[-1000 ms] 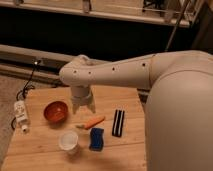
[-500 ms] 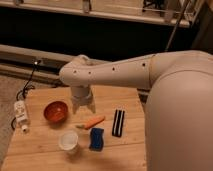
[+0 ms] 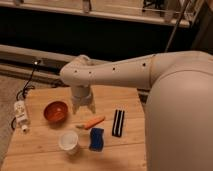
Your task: Place the pepper on the white sponge
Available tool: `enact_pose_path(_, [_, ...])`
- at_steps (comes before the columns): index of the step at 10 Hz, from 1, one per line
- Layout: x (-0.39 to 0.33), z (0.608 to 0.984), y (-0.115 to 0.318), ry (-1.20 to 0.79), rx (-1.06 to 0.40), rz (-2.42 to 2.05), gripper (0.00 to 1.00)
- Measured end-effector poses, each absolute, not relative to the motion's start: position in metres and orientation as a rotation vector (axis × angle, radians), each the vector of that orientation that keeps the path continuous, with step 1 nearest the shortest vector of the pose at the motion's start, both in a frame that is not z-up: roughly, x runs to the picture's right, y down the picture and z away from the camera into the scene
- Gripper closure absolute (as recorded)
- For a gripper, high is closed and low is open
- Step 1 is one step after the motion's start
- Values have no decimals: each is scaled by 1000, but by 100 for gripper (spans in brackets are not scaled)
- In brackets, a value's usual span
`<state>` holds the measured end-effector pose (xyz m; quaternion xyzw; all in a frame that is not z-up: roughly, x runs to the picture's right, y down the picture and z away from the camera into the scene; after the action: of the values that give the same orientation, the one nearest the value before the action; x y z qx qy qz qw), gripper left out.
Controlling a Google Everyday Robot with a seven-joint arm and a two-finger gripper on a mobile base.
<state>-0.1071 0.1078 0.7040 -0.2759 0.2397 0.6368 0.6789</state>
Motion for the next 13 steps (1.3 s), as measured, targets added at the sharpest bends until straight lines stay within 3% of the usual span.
enact_pose_path(7, [-93,757,161,732,-729,1486,35])
enact_pose_path(13, [-79,814,178,804,-666,1656,35])
